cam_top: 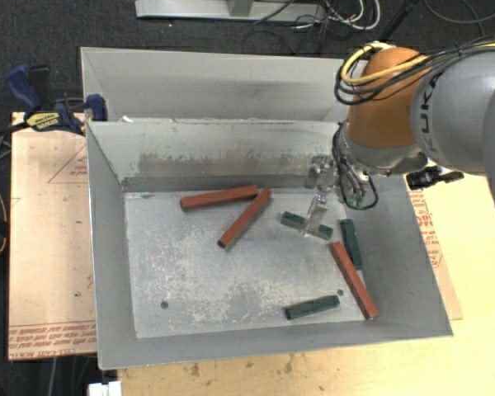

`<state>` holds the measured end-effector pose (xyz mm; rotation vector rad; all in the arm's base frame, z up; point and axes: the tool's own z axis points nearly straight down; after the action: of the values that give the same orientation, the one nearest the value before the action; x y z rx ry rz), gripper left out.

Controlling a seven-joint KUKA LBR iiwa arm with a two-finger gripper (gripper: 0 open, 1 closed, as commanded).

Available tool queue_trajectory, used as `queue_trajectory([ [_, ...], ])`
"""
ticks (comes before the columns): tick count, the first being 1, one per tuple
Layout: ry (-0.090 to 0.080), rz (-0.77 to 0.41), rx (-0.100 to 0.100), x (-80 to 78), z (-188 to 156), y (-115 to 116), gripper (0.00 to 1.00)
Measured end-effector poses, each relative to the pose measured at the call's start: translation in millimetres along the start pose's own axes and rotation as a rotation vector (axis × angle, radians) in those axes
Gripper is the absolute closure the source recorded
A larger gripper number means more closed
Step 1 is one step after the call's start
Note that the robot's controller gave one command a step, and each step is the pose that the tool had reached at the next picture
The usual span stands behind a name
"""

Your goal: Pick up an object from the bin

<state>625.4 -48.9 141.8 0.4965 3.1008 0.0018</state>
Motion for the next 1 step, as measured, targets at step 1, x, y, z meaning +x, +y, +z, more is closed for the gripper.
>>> queue_trajectory([
  [1,0.0,-0.074,0.001,14.2,71.5,-28.7,1.0],
])
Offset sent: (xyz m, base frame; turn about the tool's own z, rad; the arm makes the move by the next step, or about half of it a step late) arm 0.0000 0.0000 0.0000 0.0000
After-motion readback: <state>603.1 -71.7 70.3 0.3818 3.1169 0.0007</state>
